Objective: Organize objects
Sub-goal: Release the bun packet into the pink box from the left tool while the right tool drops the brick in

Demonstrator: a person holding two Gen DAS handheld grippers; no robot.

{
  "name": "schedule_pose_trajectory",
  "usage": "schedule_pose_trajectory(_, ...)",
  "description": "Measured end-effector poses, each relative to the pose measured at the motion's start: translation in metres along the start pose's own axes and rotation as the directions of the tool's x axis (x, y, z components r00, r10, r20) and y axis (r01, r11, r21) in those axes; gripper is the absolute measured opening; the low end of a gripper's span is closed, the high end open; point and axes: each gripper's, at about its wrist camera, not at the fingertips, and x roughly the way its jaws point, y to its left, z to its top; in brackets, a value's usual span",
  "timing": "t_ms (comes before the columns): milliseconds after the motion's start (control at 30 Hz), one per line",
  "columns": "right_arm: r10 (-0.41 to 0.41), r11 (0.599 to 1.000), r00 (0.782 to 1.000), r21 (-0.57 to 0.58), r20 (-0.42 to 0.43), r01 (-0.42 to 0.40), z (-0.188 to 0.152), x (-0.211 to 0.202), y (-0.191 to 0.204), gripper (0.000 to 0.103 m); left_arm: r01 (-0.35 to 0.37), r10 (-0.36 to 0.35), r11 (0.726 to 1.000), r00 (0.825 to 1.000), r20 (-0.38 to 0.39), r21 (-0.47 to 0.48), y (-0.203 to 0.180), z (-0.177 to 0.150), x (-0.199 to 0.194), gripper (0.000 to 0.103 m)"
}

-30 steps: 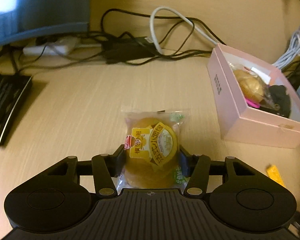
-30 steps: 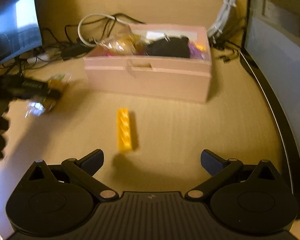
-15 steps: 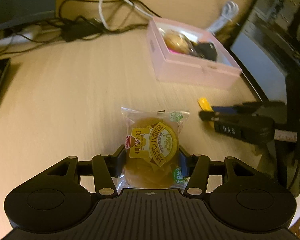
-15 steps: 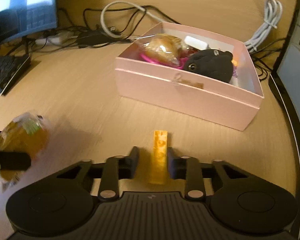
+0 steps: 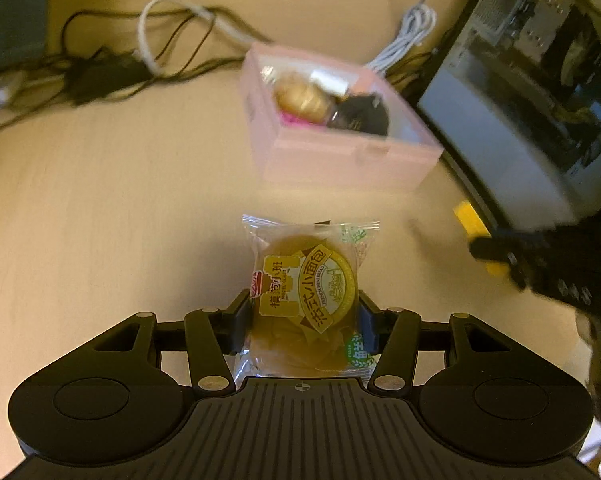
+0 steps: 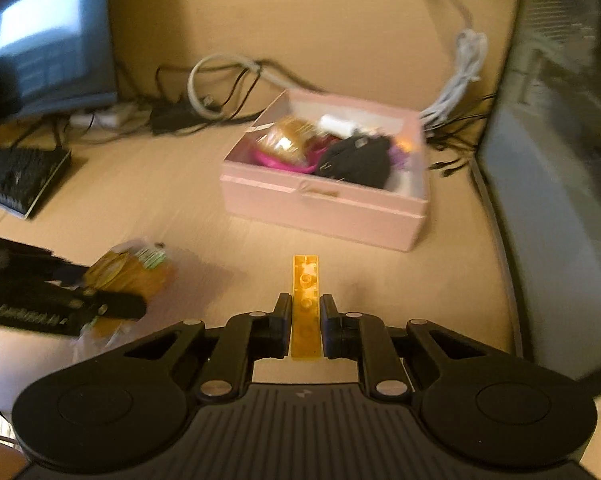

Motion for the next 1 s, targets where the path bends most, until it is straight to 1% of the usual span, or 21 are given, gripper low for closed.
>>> schedule_pose_trajectory(133, -0.028, 0.999, 0.999, 0.043, 0.027, 0.027, -0.001, -0.015, -0.013, 0.014, 0.026, -0.026, 1.0, 0.998, 0.06, -0.002, -0.01, 0.034, 0.009, 0.057)
schedule_pose_trajectory(233, -0.046, 0.996, 0.998, 0.075, 0.033, 0.043, -0.005, -0.02, -0.021, 0.014, 0.032, -0.032, 0.999, 0.992, 0.126, 0.0, -0.018, 0.067, 0.019, 0.057)
schedule_pose_trajectory(300, -0.052, 0.993, 0.998, 0.104, 0.031, 0.048, -0.007, -0.02, -0.027, 0.014, 0.029, -0.03, 1.0, 0.985, 0.167, 0.005, -0.026, 0.092, 0.029, 0.057)
schedule_pose_trajectory(400, -0.06, 0.989, 0.998, 0.139, 0.025, 0.056, -0.009, -0.016, -0.033, 0.014, 0.031, -0.031, 1.0, 0.98, 0.198, 0.005, -0.035, 0.122, 0.055, 0.057)
schedule_pose_trajectory(467, -0.064, 0.987, 0.998, 0.152, 0.023, 0.059, -0.01, -0.012, -0.035, 0.014, -0.005, -0.001, 1.0, 0.978, 0.209, 0.025, -0.041, 0.136, 0.081, 0.057)
schedule_pose_trajectory(500, -0.064, 0.986, 0.998, 0.158, 0.018, 0.06, -0.011, -0.01, -0.036, 0.014, -0.03, 0.022, 0.999, 0.98, 0.2, 0.039, -0.044, 0.14, 0.097, 0.057)
schedule_pose_trajectory(567, -0.062, 0.984, 0.998, 0.167, 0.009, 0.06, -0.013, -0.007, -0.039, 0.014, -0.054, 0.041, 0.996, 0.984, 0.173, 0.074, -0.046, 0.142, 0.121, 0.057)
schedule_pose_trajectory(600, -0.062, 0.984, 0.998, 0.169, 0.008, 0.06, -0.014, -0.006, -0.041, 0.014, -0.086, 0.057, 0.987, 0.978, 0.202, 0.139, -0.051, 0.14, 0.126, 0.058)
schedule_pose_trajectory(667, -0.059, 0.982, 0.998, 0.18, 0.0, 0.058, -0.016, -0.002, -0.045, 0.014, -0.16, 0.098, 0.952, 0.967, 0.235, 0.26, -0.06, 0.135, 0.13, 0.058)
schedule_pose_trajectory(700, -0.058, 0.981, 0.998, 0.186, -0.007, 0.058, -0.016, 0.001, -0.048, 0.014, -0.176, 0.105, 0.941, 0.964, 0.245, 0.29, -0.06, 0.134, 0.131, 0.058)
schedule_pose_trajectory(833, -0.06, 0.979, 0.998, 0.195, -0.038, 0.066, -0.017, 0.013, -0.054, 0.014, -0.174, 0.092, 0.933, 0.961, 0.26, 0.314, -0.054, 0.132, 0.133, 0.061)
schedule_pose_trajectory(867, -0.057, 0.979, 0.998, 0.194, -0.039, 0.063, -0.017, 0.014, -0.054, 0.014, -0.171, 0.092, 0.935, 0.963, 0.253, 0.311, -0.054, 0.132, 0.132, 0.061)
schedule_pose_trajectory(933, -0.049, 0.981, 0.998, 0.185, -0.031, 0.054, -0.017, 0.013, -0.052, 0.014, -0.144, 0.082, 0.946, 0.973, 0.215, 0.29, -0.058, 0.133, 0.13, 0.062)
schedule_pose_trajectory(1000, -0.042, 0.983, 0.999, 0.177, -0.027, 0.046, -0.015, 0.013, -0.05, 0.014, -0.132, 0.077, 0.949, 0.977, 0.197, 0.285, -0.06, 0.133, 0.13, 0.062)
